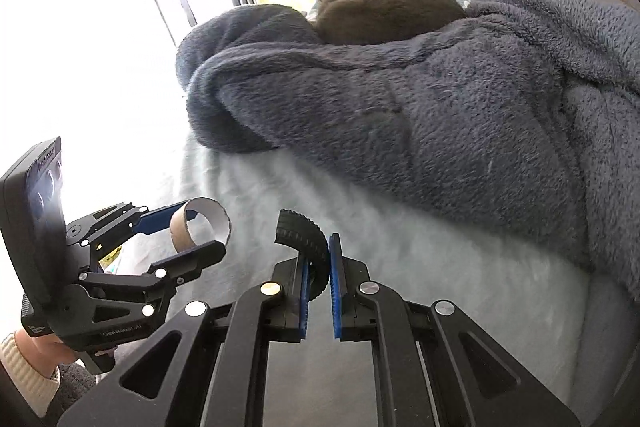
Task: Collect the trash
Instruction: 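Carry the tape roll and black piece in both grippers over the black bin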
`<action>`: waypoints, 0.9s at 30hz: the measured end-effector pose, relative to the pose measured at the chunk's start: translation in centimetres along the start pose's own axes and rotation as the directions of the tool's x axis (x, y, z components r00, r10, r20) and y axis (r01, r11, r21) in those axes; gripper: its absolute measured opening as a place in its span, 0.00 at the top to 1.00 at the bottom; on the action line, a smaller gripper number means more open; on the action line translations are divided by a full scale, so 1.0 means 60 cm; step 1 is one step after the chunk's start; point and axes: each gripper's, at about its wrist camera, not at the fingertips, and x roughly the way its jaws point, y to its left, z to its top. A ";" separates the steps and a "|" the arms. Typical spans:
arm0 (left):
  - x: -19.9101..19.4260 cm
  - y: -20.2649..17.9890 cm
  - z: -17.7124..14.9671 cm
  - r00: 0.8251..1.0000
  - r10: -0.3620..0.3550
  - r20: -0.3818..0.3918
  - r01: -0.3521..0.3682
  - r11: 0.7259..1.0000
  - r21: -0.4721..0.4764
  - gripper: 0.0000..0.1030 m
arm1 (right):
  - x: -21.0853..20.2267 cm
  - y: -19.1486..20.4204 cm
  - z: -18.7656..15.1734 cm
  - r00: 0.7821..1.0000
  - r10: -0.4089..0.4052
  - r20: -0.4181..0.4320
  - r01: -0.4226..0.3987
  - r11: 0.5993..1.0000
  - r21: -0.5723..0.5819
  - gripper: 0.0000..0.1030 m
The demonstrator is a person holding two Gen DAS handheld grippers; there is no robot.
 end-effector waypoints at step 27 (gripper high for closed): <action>-0.218 0.118 -0.164 0.960 0.273 -0.063 -0.281 0.941 -0.188 0.43 | -0.010 0.266 -0.097 0.990 0.139 -0.012 -0.139 0.981 -0.138 0.91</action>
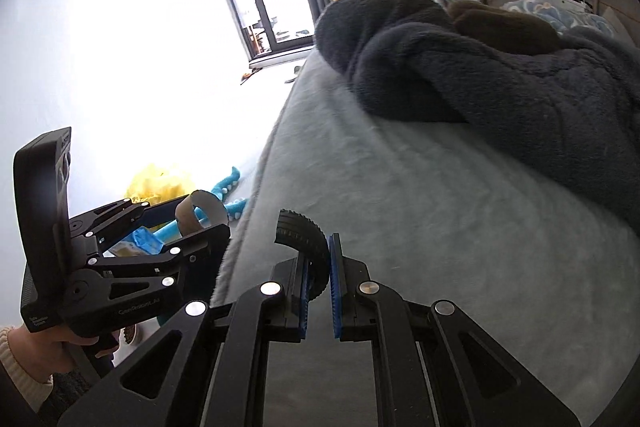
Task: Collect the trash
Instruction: 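Carry the tape roll and black piece in both grippers over the black bin, then open the left gripper to drop the tape roll while the right releases the black piece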
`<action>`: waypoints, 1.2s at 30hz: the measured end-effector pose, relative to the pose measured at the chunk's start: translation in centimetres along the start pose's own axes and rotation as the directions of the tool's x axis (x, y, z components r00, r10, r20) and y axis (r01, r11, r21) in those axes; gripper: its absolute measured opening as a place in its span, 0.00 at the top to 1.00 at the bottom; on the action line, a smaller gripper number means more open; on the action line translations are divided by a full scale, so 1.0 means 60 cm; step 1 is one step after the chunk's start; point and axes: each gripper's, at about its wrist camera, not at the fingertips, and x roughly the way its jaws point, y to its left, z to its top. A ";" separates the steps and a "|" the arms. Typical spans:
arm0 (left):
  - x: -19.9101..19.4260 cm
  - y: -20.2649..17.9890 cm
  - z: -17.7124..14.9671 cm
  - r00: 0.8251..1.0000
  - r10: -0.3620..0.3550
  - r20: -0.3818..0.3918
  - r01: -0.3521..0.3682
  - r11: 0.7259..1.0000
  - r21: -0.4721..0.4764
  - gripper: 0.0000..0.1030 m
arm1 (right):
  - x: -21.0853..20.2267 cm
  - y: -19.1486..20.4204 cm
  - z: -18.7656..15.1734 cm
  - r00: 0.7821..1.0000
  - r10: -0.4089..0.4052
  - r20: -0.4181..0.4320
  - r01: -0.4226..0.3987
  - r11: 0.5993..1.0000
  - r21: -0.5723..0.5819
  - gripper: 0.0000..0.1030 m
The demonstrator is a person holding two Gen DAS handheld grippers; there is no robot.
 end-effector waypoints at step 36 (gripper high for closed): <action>0.015 0.293 -0.159 0.928 -0.013 -0.373 -0.085 0.966 -0.244 0.26 | 0.194 0.273 0.021 0.981 0.132 -0.141 -0.150 0.981 -0.126 0.91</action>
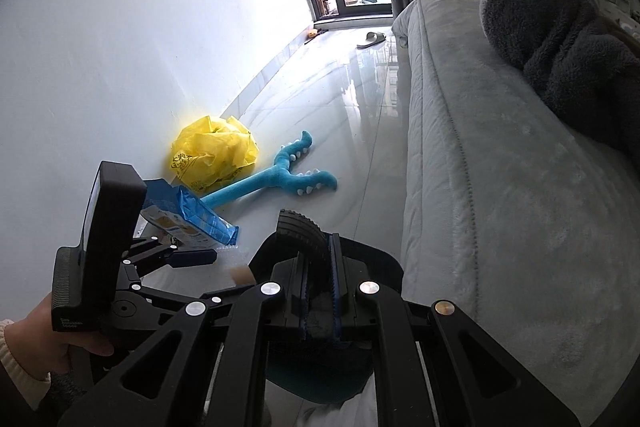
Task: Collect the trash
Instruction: 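Open the left gripper to drop the tape roll while the right releases the black piece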
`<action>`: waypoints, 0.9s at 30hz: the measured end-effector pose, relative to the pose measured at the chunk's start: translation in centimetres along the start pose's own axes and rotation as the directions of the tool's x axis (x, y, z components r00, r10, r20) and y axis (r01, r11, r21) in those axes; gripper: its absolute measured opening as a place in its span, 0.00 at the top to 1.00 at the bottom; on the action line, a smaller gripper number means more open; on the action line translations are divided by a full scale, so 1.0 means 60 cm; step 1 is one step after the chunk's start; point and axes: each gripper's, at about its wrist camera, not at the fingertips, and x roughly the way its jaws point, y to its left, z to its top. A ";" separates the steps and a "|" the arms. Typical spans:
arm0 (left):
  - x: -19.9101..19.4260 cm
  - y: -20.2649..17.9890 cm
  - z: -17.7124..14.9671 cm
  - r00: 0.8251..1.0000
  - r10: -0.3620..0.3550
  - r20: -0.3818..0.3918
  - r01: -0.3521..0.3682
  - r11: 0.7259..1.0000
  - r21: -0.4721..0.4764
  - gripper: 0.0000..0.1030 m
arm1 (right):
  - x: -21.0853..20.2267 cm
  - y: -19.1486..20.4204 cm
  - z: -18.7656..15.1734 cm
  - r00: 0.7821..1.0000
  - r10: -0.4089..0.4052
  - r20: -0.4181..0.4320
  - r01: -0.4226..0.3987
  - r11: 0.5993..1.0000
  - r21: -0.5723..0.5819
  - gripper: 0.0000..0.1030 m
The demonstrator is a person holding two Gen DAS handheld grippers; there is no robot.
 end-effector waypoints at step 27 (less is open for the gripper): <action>-0.120 0.068 0.004 0.948 0.053 0.314 -0.065 0.997 0.030 0.10 | 0.187 0.037 -0.056 0.954 -0.041 -0.298 0.047 0.999 0.015 0.91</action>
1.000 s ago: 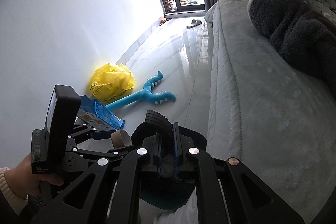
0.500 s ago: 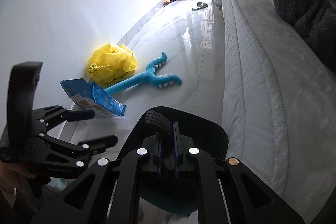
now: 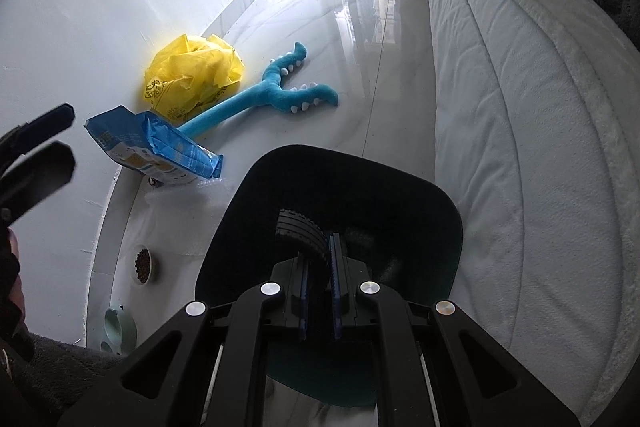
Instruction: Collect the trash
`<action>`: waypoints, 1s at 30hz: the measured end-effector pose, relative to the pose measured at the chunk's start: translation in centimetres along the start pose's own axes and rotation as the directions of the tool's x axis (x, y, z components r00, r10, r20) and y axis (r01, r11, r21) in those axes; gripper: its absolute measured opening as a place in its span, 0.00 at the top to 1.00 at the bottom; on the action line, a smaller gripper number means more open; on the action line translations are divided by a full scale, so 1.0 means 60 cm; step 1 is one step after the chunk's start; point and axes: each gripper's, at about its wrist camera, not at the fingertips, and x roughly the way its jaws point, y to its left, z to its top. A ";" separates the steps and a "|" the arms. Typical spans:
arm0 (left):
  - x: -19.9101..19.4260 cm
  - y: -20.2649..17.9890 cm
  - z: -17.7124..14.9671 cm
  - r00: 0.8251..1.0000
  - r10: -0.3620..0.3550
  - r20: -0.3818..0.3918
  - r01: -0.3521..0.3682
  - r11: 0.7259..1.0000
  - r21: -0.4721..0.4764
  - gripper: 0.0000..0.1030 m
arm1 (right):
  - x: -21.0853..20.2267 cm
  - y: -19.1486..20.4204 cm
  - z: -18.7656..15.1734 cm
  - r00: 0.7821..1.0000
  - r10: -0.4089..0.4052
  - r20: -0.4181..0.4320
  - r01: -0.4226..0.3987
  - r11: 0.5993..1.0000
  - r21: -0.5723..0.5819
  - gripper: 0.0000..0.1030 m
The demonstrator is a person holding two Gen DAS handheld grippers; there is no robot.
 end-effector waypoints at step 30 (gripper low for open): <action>-0.108 -0.043 0.063 0.957 -0.024 0.290 0.040 0.998 -0.051 0.05 | -0.053 -0.015 -0.025 1.000 0.010 -0.013 -0.010 1.000 0.008 0.56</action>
